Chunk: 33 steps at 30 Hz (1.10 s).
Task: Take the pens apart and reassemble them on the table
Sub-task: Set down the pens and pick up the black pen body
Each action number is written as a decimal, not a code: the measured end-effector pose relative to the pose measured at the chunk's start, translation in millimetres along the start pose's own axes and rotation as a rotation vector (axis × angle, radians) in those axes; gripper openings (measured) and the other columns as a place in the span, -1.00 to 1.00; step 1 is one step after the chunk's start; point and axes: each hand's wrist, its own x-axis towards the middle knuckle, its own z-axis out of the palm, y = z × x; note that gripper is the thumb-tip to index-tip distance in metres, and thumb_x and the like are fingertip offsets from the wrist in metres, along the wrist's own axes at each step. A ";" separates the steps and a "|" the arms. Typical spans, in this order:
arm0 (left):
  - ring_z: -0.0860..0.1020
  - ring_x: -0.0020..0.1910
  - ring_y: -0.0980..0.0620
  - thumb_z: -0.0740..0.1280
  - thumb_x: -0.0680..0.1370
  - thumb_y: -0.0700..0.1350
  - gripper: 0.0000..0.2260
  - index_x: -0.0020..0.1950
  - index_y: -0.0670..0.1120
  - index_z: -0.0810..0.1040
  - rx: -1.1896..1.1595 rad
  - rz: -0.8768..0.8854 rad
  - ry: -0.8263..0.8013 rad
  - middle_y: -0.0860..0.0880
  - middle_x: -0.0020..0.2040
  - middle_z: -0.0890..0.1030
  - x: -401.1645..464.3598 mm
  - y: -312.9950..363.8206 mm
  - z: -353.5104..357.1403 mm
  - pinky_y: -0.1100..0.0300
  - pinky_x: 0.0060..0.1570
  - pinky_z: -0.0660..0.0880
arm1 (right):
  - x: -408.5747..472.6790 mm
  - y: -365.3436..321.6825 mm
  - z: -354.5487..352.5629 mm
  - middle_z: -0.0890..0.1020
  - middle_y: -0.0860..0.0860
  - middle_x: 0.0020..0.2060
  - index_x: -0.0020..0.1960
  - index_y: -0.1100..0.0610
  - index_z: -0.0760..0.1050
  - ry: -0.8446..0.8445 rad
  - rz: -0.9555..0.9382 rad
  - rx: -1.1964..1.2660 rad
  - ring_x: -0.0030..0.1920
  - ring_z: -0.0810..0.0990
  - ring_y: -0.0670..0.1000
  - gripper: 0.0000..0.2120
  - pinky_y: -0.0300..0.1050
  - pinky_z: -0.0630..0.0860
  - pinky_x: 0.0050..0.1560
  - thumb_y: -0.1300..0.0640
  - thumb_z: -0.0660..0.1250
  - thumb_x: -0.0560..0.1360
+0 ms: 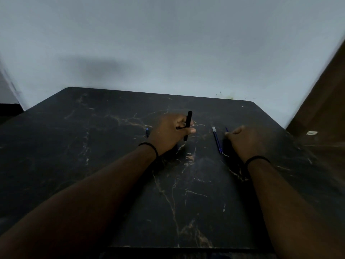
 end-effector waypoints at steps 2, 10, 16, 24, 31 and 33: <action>0.68 -0.05 0.03 0.49 0.46 -0.08 -0.86 -0.05 0.09 0.59 -0.007 0.008 0.011 -0.02 -0.07 0.70 0.7 -3.1 -0.2 -0.04 0.12 0.59 | 1.1 -1.0 1.2 0.66 0.17 -0.30 -0.27 0.21 0.60 0.017 -0.004 -0.063 -0.26 0.62 0.15 -0.74 -0.02 0.57 -0.16 0.06 0.40 0.50; 0.69 -0.08 0.04 0.48 0.48 -0.08 -0.90 -0.05 0.04 0.60 -0.019 0.013 0.000 0.00 -0.10 0.70 1.3 -4.9 2.6 -0.03 0.10 0.60 | 8.3 1.3 10.0 0.61 0.13 -0.46 -0.39 0.21 0.58 0.014 -0.002 -0.105 -0.37 0.63 0.18 -0.69 -0.03 0.58 -0.29 0.00 0.37 0.38; 0.69 -0.11 0.07 0.48 0.48 -0.10 -0.88 -0.01 -0.05 0.63 -0.003 0.022 0.012 0.02 -0.13 0.70 -0.2 -3.5 3.4 0.03 0.07 0.62 | 12.7 4.3 13.5 0.58 0.14 -0.52 -0.44 0.23 0.56 0.003 -0.006 -0.088 -0.45 0.59 0.17 -0.66 -0.05 0.53 -0.37 0.01 0.37 0.38; 0.69 -0.14 0.08 0.48 0.48 -0.08 -0.87 -0.01 -0.05 0.63 0.027 0.034 0.022 0.01 -0.13 0.71 -0.2 -3.6 3.0 0.01 0.05 0.62 | 14.9 5.3 16.0 0.58 0.12 -0.45 -0.35 0.20 0.56 -0.014 0.006 -0.138 -0.35 0.61 0.18 -0.68 -0.09 0.47 -0.36 -0.03 0.33 0.41; 0.69 -0.12 0.05 0.48 0.48 -0.09 -0.91 -0.05 -0.02 0.63 0.003 0.026 0.024 -0.02 -0.13 0.71 0.5 -6.2 3.0 -0.04 0.07 0.61 | 15.9 4.4 16.9 0.62 0.15 -0.31 -0.28 0.19 0.56 -0.005 0.021 -0.173 -0.24 0.63 0.24 -0.67 -0.06 0.50 -0.25 -0.08 0.28 0.40; 0.69 -0.13 0.05 0.48 0.48 -0.08 -0.90 -0.04 -0.03 0.63 0.009 0.032 0.028 -0.01 -0.13 0.71 1.1 -7.8 2.8 -0.05 0.05 0.62 | 16.3 4.9 18.0 0.62 0.17 -0.32 -0.32 0.18 0.52 0.005 0.015 -0.180 -0.25 0.64 0.24 -0.67 -0.06 0.49 -0.27 -0.08 0.27 0.40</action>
